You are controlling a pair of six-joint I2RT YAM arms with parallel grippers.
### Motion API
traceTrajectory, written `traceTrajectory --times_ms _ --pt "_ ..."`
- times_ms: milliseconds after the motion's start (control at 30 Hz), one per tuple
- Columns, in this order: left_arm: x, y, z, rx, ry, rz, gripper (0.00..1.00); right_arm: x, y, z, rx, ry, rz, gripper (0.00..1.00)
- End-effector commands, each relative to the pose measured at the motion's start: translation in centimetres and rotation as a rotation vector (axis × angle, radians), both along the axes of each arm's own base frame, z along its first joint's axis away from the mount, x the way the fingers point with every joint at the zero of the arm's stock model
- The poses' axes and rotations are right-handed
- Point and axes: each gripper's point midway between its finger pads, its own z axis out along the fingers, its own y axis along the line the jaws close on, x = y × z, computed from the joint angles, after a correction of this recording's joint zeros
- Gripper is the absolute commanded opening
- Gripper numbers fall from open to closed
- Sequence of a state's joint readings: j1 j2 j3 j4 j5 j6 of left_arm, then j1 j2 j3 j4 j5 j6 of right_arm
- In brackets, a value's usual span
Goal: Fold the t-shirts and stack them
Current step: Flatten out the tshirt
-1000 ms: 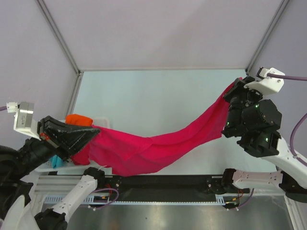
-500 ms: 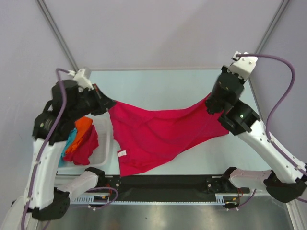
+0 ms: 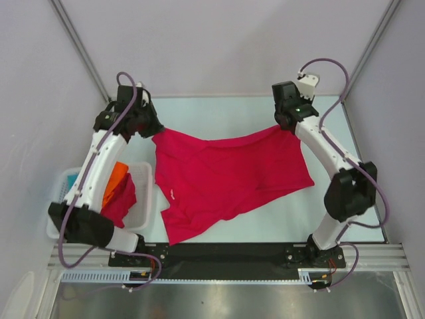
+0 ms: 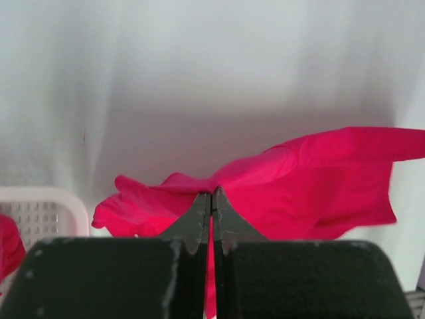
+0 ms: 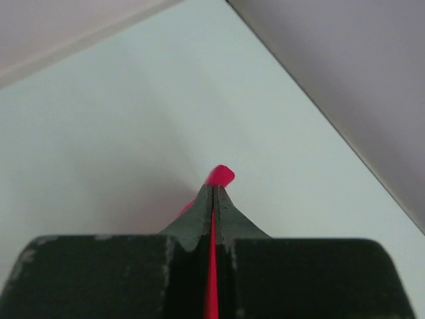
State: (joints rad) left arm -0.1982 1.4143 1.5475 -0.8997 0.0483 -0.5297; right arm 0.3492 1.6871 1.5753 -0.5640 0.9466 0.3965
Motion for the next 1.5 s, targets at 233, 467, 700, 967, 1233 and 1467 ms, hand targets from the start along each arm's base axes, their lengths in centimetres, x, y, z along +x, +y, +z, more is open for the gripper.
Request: traceTrajectory --times_ms 233,467,700,967,1233,1467 --pt "11.9 2.7 2.5 0.118 -0.103 0.122 0.00 8.3 -0.6 -2.9 0.053 -0.004 -0.038 0.00" --pt "17.5 3.7 1.8 0.132 -0.094 0.156 0.00 12.8 -1.7 -2.9 0.057 -0.019 -0.066 0.00" --pt "19.3 5.5 -3.5 0.128 -0.004 0.195 0.00 16.0 -1.8 -5.0 0.056 -0.007 -0.067 0.00" --pt "21.0 5.4 -7.2 0.082 0.034 0.196 0.04 17.0 -1.7 -12.1 0.099 0.103 -0.036 0.06" --pt "20.0 5.3 -9.2 0.093 0.086 0.188 0.49 17.1 -0.1 -14.1 0.134 0.130 0.014 0.34" --pt "17.6 4.7 -9.2 0.096 0.118 0.152 0.50 16.2 1.4 -11.2 0.123 0.109 0.056 0.33"
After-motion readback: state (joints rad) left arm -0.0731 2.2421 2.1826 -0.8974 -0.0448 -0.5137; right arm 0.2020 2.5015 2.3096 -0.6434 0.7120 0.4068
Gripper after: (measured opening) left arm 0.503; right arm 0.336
